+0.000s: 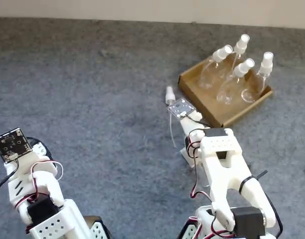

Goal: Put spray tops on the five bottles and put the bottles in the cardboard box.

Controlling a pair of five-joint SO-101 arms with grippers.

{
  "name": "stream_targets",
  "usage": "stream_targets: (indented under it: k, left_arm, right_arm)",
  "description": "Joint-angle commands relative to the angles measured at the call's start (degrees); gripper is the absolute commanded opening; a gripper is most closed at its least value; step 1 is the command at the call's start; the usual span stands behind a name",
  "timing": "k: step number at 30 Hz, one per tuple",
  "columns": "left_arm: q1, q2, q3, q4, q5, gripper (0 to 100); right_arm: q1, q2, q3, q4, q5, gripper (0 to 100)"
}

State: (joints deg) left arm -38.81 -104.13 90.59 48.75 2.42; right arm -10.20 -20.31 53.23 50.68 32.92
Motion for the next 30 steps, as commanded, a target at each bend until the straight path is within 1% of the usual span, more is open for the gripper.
stream_targets:
  k: [1,8,12,18,23,30]
  left_arm:
    - [0.8,-0.7,-0.4,-1.1,-0.3,2]
    - [0.8,-0.7,-0.4,-1.1,-0.3,2]
    - [0.8,-0.7,-0.4,-1.1,-0.3,2]
    - [0.8,-0.7,-0.4,-1.1,-0.3,2]
    - [0.8,-0.7,-0.4,-1.1,-0.3,2]
    - [0.8,-0.7,-0.4,-1.1,-0.3,2]
  right_arm:
    - [0.9,0.0,-2.3,-1.0,-0.3,26.3]
    - [0.7,0.0,0.8,-1.5,-0.3,26.6]
    - [0.9,0.0,0.9,-1.5,-0.3,32.5]
    - [0.9,0.1,0.9,-1.5,-0.3,32.4]
    - [0.9,0.1,1.0,-1.3,-0.2,23.7]
    - [0.8,-0.1,2.5,-1.1,-0.2,17.2]
